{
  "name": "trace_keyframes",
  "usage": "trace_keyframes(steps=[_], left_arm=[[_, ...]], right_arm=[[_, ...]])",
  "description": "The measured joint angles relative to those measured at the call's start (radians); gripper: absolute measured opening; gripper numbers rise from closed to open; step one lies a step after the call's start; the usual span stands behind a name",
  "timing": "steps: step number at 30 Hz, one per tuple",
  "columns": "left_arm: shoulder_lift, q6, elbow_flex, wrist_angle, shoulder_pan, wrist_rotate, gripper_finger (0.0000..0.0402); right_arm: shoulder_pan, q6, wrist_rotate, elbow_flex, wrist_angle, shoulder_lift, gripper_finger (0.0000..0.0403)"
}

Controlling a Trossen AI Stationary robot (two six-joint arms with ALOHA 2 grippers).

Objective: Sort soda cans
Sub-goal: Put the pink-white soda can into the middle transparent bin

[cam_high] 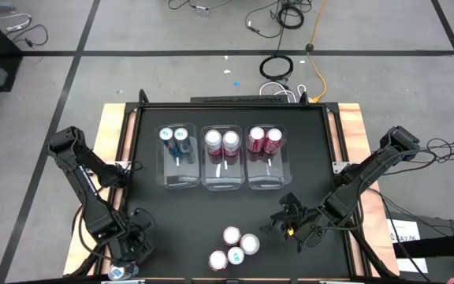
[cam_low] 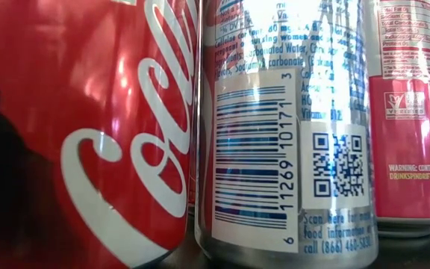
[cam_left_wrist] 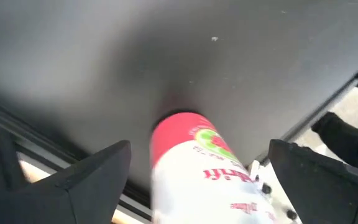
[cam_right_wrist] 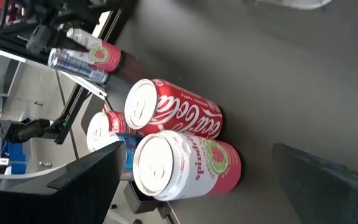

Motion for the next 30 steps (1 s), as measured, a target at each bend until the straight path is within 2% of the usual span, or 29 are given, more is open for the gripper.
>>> trace_keyframes(steps=[7,18,30], left_arm=[[0.0,-0.025,0.0,0.008,0.0,0.011,0.0388],[0.0,-0.025,0.0,0.029,0.001,0.147,0.0388],[0.001,-0.016,0.001,0.078,0.0,0.159,0.0388]], right_arm=[[0.0,-0.002,0.04,0.0,-0.001,0.0,0.0396],[0.0,-0.02,0.039,0.0,-0.006,0.0,0.0396],[0.0,-0.036,0.038,0.0,-0.008,0.0,0.0396]])
